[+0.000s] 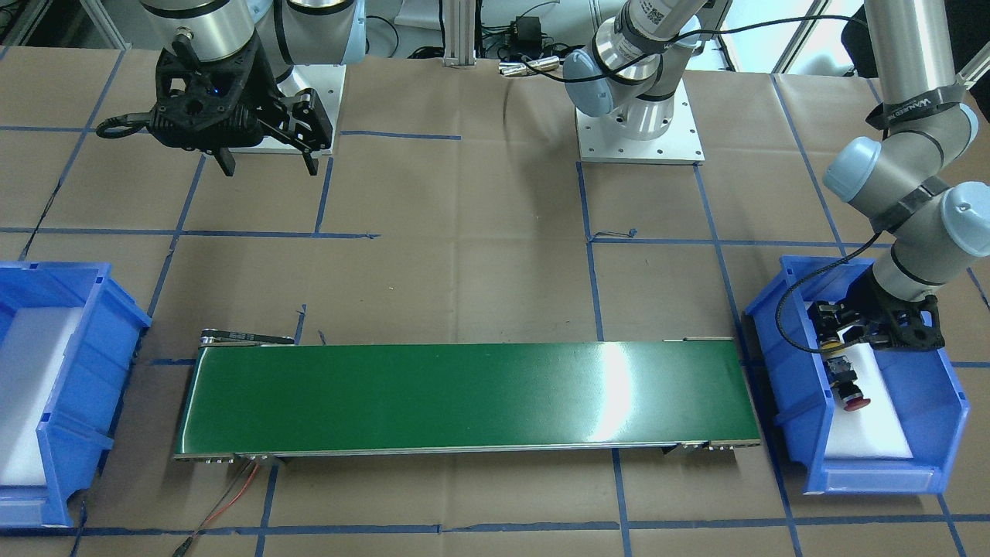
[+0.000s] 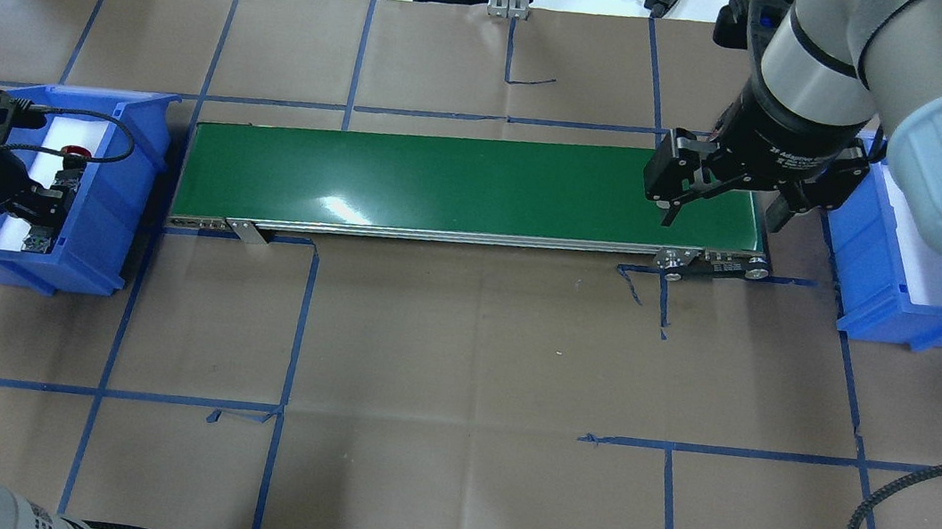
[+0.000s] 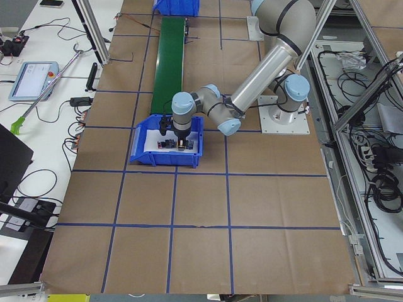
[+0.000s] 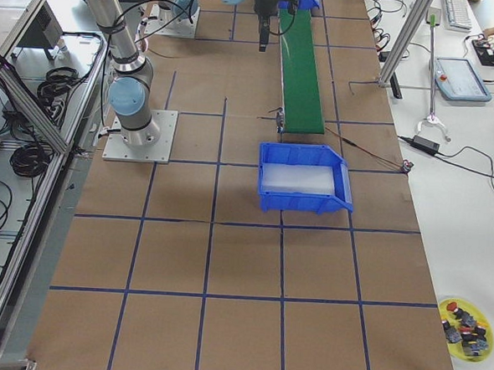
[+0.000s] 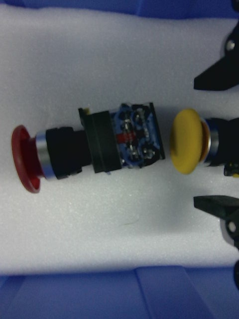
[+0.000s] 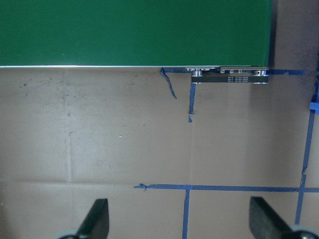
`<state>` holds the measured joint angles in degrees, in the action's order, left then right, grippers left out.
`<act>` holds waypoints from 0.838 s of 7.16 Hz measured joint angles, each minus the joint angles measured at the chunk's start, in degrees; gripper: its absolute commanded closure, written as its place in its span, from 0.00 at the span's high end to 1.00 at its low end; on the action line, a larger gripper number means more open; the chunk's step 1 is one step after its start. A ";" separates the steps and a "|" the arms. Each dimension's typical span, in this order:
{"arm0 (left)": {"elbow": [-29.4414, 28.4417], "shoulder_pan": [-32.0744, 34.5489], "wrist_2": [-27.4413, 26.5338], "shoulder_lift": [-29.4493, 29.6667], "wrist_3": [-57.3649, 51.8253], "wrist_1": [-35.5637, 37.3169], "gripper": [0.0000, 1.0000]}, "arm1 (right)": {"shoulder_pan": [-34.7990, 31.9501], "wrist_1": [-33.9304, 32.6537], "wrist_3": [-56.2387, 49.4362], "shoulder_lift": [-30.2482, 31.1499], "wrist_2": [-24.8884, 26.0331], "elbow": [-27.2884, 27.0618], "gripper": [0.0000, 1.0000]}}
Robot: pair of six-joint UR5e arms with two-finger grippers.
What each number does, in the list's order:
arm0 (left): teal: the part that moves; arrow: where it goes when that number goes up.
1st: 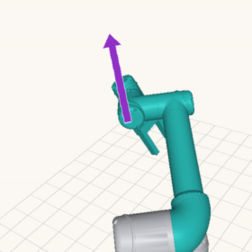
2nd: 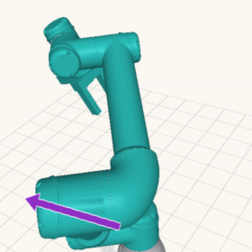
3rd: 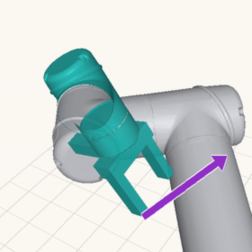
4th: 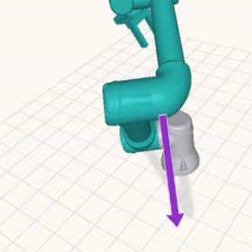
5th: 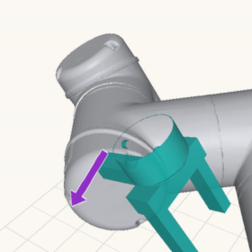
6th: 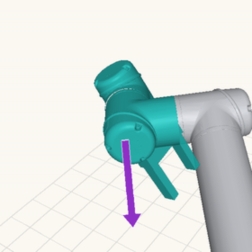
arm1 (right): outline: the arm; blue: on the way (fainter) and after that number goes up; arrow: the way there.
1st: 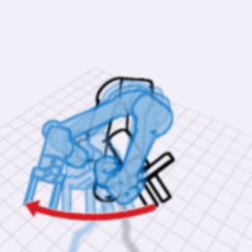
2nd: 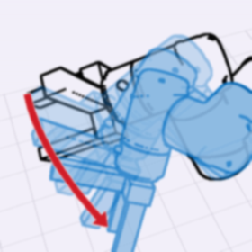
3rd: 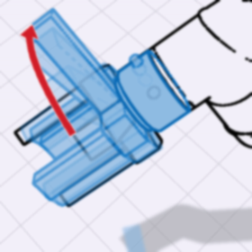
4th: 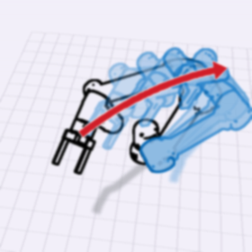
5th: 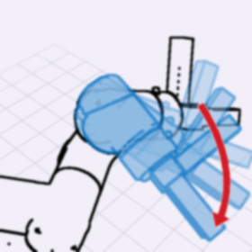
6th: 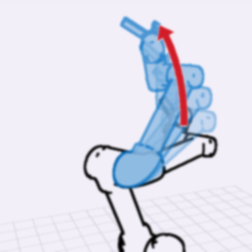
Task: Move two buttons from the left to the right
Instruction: 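Close the left gripper on the yellow button and lift it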
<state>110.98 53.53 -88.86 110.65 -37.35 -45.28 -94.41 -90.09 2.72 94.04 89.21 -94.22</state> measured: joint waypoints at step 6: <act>-9.02 0.25 0.00 -4.14 0.34 -13.70 0.03 | -0.05 0.00 0.00 0.00 0.00 0.00 1.00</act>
<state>101.96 53.78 -88.86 106.50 -37.01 -58.97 -94.45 -90.09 2.72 94.04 89.21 -94.22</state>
